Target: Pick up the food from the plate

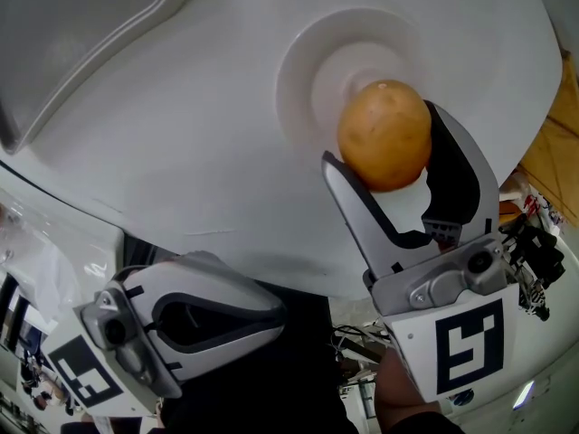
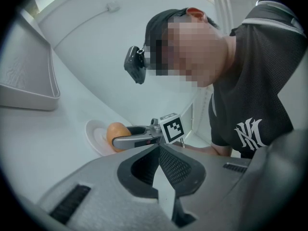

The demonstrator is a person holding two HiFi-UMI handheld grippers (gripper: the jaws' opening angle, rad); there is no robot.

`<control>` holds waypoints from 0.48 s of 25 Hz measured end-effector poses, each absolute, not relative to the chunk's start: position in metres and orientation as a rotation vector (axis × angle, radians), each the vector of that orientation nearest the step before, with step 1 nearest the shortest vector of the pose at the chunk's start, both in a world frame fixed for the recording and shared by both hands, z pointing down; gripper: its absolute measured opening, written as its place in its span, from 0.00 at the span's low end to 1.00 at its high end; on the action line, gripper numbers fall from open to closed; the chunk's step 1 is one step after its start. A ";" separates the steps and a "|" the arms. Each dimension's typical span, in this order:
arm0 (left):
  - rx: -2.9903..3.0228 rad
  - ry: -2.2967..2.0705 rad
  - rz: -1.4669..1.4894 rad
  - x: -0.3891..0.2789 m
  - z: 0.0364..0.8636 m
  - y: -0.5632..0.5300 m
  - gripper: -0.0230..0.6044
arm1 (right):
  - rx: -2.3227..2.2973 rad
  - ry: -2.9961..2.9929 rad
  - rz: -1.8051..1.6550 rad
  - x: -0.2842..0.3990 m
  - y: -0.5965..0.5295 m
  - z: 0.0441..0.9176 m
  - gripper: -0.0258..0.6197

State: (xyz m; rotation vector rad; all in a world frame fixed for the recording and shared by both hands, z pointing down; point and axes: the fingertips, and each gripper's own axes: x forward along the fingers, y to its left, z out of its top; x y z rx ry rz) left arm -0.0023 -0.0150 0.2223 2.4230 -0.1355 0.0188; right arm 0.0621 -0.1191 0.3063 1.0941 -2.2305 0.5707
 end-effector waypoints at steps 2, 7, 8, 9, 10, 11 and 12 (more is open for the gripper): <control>2.434 -0.130 0.020 -0.003 0.223 -0.015 0.04 | 1.103 -2.231 0.561 0.063 -0.120 0.306 0.57; 2.496 -0.110 0.020 -0.001 0.221 -0.015 0.04 | 1.133 -2.251 0.517 0.061 -0.121 0.295 0.57; 2.517 -0.097 0.017 0.000 0.218 -0.014 0.04 | 1.147 -2.256 0.497 0.062 -0.121 0.289 0.57; 2.541 -0.084 0.014 0.001 0.216 -0.013 0.04 | 1.168 -2.261 0.471 0.064 -0.122 0.282 0.57; 2.568 -0.071 0.010 0.002 0.214 -0.013 0.04 | 1.195 -2.264 0.442 0.067 -0.123 0.275 0.57; 2.596 -0.062 0.005 0.002 0.213 -0.015 0.04 | 1.226 -2.268 0.409 0.069 -0.124 0.266 0.57; 2.624 -0.061 0.006 0.002 0.212 -0.017 0.04 | 1.258 -2.270 0.370 0.072 -0.124 0.255 0.57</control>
